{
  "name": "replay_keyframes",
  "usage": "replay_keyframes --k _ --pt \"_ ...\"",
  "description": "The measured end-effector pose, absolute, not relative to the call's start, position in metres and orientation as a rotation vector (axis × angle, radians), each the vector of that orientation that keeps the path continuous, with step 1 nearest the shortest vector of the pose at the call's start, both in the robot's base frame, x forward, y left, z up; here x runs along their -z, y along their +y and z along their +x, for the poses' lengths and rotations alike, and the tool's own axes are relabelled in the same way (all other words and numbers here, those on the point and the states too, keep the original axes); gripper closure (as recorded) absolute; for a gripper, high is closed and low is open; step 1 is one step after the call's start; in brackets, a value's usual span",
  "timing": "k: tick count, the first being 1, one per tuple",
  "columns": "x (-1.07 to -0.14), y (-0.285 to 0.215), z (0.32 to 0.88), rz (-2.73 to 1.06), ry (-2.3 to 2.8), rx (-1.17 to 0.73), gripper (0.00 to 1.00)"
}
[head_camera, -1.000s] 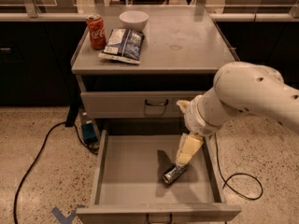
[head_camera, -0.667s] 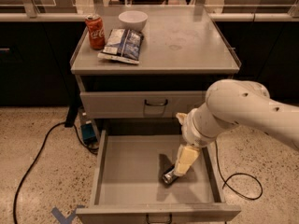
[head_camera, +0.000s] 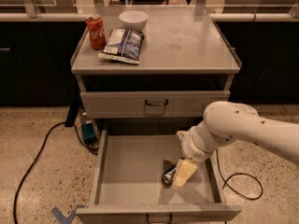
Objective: Pick redbull can from middle drawer and place on counter
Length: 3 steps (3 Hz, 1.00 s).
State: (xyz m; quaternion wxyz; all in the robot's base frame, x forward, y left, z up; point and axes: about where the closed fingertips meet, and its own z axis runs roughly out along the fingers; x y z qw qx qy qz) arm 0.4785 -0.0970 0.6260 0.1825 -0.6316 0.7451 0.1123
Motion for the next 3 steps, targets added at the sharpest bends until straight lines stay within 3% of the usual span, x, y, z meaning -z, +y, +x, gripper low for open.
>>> replay_keyframes --k 3 --pt "-0.583 -0.104 0.493 -1.673 2.115 -0.326 0.0"
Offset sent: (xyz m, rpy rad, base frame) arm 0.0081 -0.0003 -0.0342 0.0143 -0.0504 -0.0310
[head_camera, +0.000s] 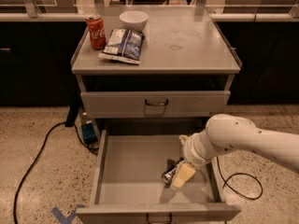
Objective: Pick redbull can from middle drawer and place on counter
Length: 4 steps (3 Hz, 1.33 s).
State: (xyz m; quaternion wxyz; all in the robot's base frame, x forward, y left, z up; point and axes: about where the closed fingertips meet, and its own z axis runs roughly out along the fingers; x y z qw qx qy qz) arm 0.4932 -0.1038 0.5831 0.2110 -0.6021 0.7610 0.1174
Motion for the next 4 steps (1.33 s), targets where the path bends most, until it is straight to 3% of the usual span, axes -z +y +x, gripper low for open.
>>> replay_keyframes --k 2,4 --pt "-0.513 -0.112 0.513 -1.576 2.178 -0.458 0.0" --pt "-0.468 -0.11 0.516 -1.478 2.108 -0.718 0.0"
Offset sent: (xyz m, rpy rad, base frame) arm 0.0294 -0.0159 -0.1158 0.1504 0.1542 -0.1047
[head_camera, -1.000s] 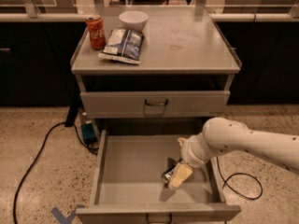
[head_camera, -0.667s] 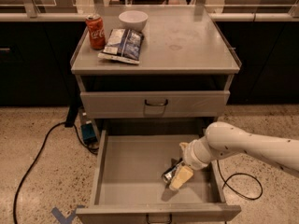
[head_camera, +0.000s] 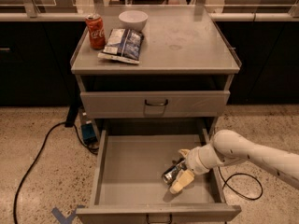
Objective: Pick redbull can from middle drawer and place on counter
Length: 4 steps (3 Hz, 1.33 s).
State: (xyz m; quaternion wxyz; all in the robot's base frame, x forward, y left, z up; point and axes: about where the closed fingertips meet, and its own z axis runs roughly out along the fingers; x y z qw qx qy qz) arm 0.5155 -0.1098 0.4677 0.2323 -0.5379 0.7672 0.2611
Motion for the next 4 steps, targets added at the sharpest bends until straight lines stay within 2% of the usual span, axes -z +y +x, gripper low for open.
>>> replay_keyframes --k 2,4 --pt "-0.46 -0.105 0.513 -1.643 1.969 -0.881 0.0" --pt "-0.445 -0.107 0.519 -1.609 1.983 -0.899 0.0"
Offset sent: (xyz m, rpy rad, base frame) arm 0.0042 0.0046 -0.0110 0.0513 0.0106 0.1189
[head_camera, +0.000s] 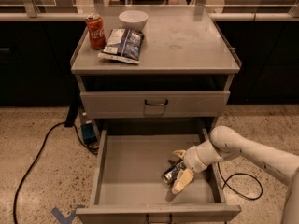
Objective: Pick redbull can from middle drawer and place on counter
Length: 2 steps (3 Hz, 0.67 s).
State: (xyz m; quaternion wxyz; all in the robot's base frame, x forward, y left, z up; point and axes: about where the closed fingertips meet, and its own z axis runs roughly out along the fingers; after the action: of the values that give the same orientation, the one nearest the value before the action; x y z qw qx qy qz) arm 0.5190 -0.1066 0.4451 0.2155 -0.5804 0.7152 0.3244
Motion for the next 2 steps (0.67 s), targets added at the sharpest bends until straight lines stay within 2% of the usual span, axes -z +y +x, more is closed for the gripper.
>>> replay_keyframes --k 2 --pt "-0.412 -0.097 0.547 -1.603 2.022 -0.882 0.0"
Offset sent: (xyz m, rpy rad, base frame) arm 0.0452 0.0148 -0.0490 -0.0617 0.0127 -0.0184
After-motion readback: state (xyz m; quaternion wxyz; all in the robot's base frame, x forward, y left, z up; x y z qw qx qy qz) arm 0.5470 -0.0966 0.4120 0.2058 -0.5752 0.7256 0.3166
